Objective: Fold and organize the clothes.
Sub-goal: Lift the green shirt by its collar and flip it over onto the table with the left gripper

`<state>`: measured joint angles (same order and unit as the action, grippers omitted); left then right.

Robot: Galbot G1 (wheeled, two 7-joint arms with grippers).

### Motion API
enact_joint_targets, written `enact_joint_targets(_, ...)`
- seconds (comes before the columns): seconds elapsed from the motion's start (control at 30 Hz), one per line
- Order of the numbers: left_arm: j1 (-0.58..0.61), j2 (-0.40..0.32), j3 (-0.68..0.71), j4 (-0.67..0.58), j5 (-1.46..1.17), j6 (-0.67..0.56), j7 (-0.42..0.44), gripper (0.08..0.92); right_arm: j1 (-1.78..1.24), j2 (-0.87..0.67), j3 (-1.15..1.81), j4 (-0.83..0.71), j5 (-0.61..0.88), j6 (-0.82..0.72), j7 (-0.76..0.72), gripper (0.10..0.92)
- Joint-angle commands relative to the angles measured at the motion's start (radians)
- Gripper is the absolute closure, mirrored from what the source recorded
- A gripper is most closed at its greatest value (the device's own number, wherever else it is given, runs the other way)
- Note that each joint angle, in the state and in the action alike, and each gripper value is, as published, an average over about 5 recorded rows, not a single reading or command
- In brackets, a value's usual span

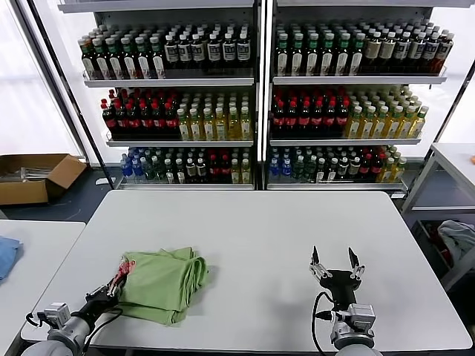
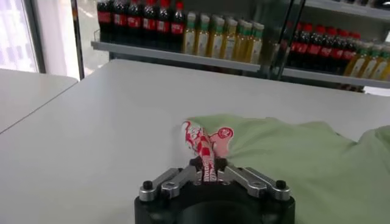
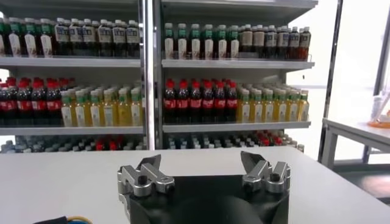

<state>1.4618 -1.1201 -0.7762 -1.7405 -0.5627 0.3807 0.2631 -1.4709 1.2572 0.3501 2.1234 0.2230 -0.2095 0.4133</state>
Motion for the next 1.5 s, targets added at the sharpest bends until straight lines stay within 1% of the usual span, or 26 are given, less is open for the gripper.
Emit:
enact_joint_targets(0.03, -0.006, -0.002, -0.021, 0.023, -0.012, -0.012, -0.033, 0.860, 0.007, -0.002, 0.000, -0.006, 0.001, -0.002, 0.002, 0.203)
enact_joint_targets(0.17, -0.010, 0.018, -0.063, 0.020, -0.035, -0.028, -0.040, 0.875, 0.016, -0.003, -0.001, -0.009, 0.001, -0.006, 0.004, 0.203)
enact_joint_targets(0.3, -0.015, 0.057, -0.133, 0.013, -0.055, -0.043, -0.044, 0.875, 0.018, -0.004, -0.004, -0.012, 0.001, -0.008, 0.006, 0.203)
enact_joint_targets(0.4, -0.021, 0.111, -0.211, 0.006, -0.061, -0.050, -0.038, 0.875, 0.019, -0.004, -0.005, -0.014, 0.001, -0.008, 0.008, 0.203)
enact_joint_targets(0.5, -0.033, 0.183, -0.293, -0.011, -0.061, -0.052, -0.035, 0.875, 0.019, -0.003, -0.005, -0.015, 0.001, -0.007, 0.009, 0.203)
enact_joint_targets(0.63, -0.049, 0.273, -0.378, -0.089, -0.051, -0.043, -0.035, 0.875, 0.014, 0.000, -0.003, -0.022, 0.002, -0.004, 0.011, 0.203)
enact_joint_targets(0.67, -0.046, 0.286, -0.384, -0.122, -0.045, -0.040, -0.034, 0.875, 0.012, 0.001, -0.002, -0.025, 0.002, -0.002, 0.011, 0.203)
enact_joint_targets(0.73, -0.021, 0.290, -0.367, -0.202, -0.017, -0.034, -0.030, 0.875, 0.009, 0.002, -0.001, -0.031, 0.002, 0.000, 0.012, 0.203)
enact_joint_targets(0.8, 0.011, 0.267, -0.320, -0.285, 0.024, -0.031, -0.029, 0.875, 0.007, 0.005, 0.002, -0.035, 0.001, 0.002, 0.013, 0.203)
enact_joint_targets(0.87, 0.040, 0.223, -0.236, -0.358, 0.080, -0.032, -0.030, 0.875, 0.002, 0.010, 0.004, -0.037, -0.002, 0.003, 0.014, 0.203)
enact_joint_targets(0.97, 0.059, 0.133, -0.016, -0.422, 0.180, -0.042, -0.035, 0.875, -0.010, 0.019, 0.005, -0.041, -0.014, 0.004, 0.014, 0.203)
enact_joint_targets(1.07, 0.022, 0.027, 0.241, -0.419, 0.253, -0.059, -0.037, 0.875, -0.025, 0.033, 0.006, -0.054, -0.035, 0.006, 0.013, 0.203)
enact_joint_targets(1.13, -0.030, -0.044, 0.393, -0.393, 0.274, -0.063, -0.042, 0.875, -0.040, 0.045, 0.007, -0.061, -0.052, 0.008, 0.011, 0.203)
enact_joint_targets(1.23, -0.117, -0.132, 0.561, -0.340, 0.279, -0.053, -0.060, 0.875, -0.063, 0.061, 0.009, -0.063, -0.074, 0.007, 0.006, 0.203)
enact_joint_targets(1.3, -0.169, -0.176, 0.622, -0.285, 0.290, -0.047, -0.070, 0.875, -0.073, 0.068, 0.009, -0.063, -0.087, 0.006, 0.002, 0.203)
enact_joint_targets(1.37, -0.204, -0.205, 0.648, -0.232, 0.303, -0.046, -0.078, 0.875, -0.079, 0.074, 0.007, -0.062, -0.099, 0.004, -0.001, 0.203)
enact_joint_targets(1.5, -0.230, -0.224, 0.657, -0.184, 0.303, -0.047, -0.101, 0.875, -0.076, 0.084, -0.004, -0.065, -0.116, -0.002, -0.005, 0.203)
